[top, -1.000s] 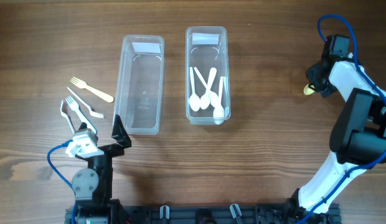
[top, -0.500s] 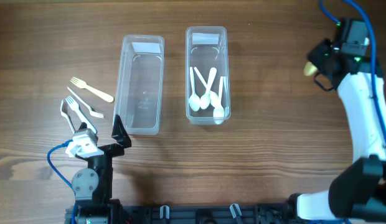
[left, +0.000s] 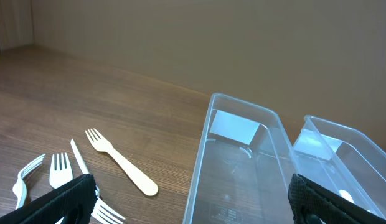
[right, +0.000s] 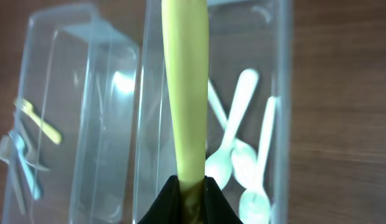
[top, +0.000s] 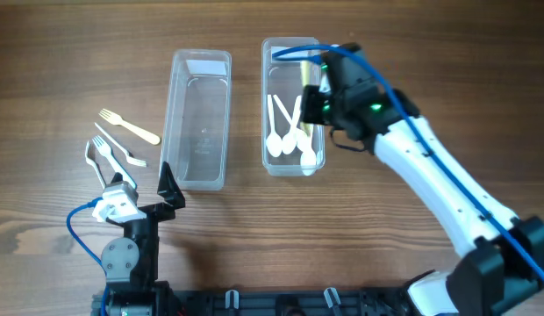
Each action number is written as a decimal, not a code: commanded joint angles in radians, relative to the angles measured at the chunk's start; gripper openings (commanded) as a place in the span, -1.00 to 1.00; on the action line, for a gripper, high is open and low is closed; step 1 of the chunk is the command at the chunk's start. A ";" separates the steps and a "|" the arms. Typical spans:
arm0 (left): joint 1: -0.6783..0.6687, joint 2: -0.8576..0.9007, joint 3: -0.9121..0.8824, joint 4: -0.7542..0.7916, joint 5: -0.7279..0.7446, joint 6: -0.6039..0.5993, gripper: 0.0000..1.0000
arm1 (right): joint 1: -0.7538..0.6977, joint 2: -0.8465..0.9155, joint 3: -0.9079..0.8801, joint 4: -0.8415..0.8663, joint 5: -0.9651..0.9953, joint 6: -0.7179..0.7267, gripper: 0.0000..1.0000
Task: Pack container
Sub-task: 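Place the yellow spoon into the right container and withdraw, then reach the left gripper to the forks and grasp a white fork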
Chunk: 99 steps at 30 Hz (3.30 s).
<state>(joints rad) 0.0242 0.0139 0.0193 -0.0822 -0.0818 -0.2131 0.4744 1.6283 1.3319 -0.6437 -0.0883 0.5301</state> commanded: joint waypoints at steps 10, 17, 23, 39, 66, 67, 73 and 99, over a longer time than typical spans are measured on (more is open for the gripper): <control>-0.006 -0.007 -0.005 0.001 -0.006 0.019 1.00 | -0.029 -0.041 0.017 -0.009 0.201 -0.113 0.89; -0.006 -0.007 -0.005 0.001 -0.006 0.019 1.00 | -0.253 -0.203 0.016 -0.085 0.359 -0.319 0.99; -0.006 -0.007 -0.005 0.001 -0.006 0.019 0.99 | -0.330 -0.205 0.016 -0.100 0.382 -0.374 0.99; -0.006 -0.007 -0.005 0.001 -0.006 0.019 1.00 | -0.330 -0.205 0.016 -0.102 0.409 -0.373 0.99; -0.006 0.916 1.246 -0.809 -0.209 -0.027 1.00 | -0.330 -0.205 0.016 -0.102 0.409 -0.373 0.99; -0.007 0.965 1.280 -0.829 -0.148 -0.031 0.99 | -0.330 -0.205 0.016 -0.102 0.409 -0.373 1.00; -0.006 1.154 1.314 -0.892 0.049 -0.031 1.00 | -0.330 -0.205 0.016 -0.102 0.409 -0.373 0.99; 0.428 1.387 0.908 -0.608 -0.110 -0.179 0.73 | -0.330 -0.205 0.016 -0.102 0.409 -0.373 0.99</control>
<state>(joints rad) 0.4473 1.3834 0.9581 -0.7067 -0.1459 -0.4034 0.1467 1.4220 1.3327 -0.7479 0.2970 0.1696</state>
